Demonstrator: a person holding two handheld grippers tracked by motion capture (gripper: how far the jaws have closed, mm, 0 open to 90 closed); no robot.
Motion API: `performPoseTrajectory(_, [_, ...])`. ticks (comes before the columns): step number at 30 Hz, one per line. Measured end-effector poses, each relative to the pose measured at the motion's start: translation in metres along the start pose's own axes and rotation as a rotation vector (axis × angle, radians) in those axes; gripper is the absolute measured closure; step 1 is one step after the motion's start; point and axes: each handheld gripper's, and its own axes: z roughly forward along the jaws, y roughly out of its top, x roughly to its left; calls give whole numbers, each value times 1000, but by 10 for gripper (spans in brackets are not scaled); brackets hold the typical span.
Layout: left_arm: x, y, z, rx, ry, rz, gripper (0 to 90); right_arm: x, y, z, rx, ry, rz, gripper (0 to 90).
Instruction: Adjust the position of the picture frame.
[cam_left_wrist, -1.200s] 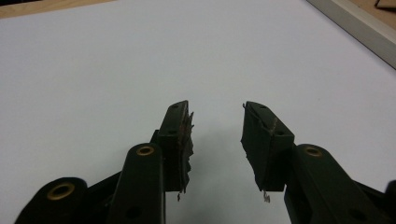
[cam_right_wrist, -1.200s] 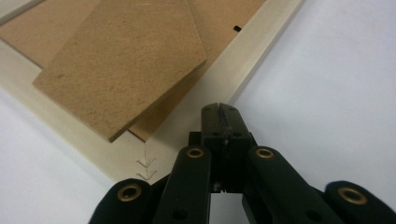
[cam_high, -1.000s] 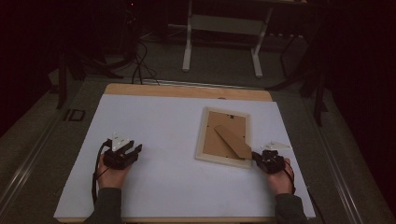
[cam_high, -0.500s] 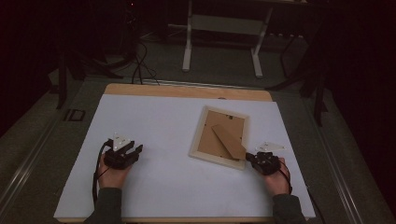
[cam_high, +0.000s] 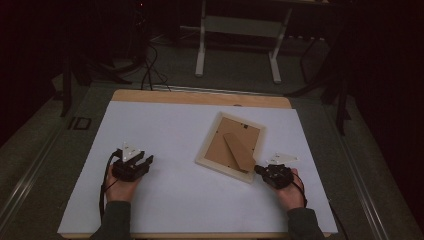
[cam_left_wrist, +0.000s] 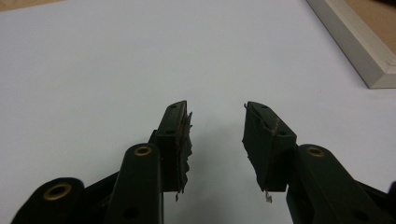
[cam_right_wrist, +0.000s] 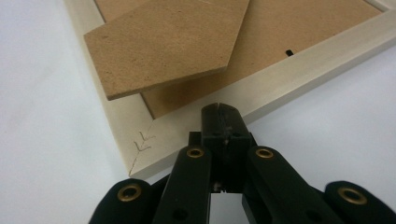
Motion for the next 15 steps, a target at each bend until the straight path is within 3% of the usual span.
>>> performPoseTrajectory(15, [-4, 0, 3, 12, -11, 5, 600, 17, 8, 11, -15, 63, -29, 900])
